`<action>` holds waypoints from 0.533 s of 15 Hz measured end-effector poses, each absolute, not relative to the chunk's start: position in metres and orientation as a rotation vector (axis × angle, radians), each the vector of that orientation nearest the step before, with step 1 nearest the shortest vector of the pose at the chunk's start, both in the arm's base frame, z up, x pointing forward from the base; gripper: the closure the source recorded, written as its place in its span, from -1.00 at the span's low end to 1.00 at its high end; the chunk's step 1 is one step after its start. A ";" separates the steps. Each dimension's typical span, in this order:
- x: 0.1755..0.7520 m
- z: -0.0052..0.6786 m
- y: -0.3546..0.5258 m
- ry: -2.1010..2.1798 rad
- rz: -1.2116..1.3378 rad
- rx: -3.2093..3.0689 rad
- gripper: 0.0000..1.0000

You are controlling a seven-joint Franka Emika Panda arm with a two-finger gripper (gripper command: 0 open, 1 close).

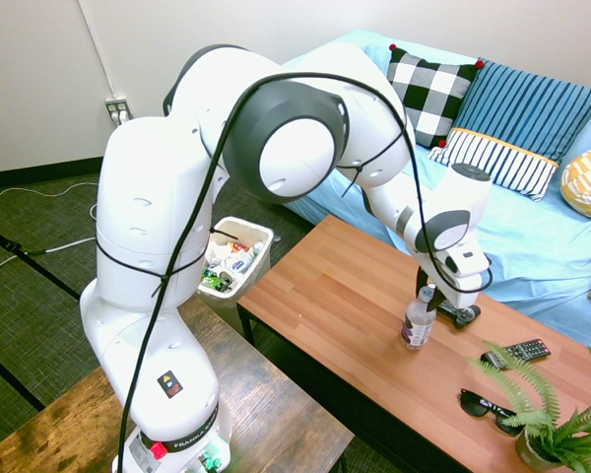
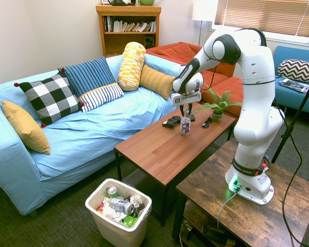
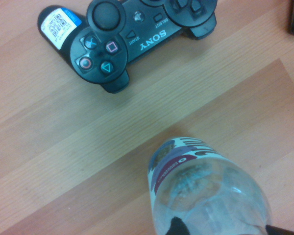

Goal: Throw the bottle in the trash bin

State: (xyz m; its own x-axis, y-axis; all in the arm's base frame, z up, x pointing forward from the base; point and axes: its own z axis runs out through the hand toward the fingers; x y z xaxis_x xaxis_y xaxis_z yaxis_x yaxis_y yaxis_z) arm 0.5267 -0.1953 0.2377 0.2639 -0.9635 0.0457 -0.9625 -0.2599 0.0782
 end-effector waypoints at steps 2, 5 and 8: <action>0.527 0.239 -0.198 -1.849 -0.019 2.431 1.00; 0.535 0.273 -0.185 -1.821 0.054 2.482 1.00; 0.543 0.360 -0.130 -1.745 0.178 2.580 1.00</action>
State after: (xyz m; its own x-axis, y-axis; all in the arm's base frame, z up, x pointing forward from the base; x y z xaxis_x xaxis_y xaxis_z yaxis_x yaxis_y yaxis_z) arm 0.5431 -0.1301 0.3603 0.3678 -0.9238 0.1062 -0.9263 -0.3741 -0.0458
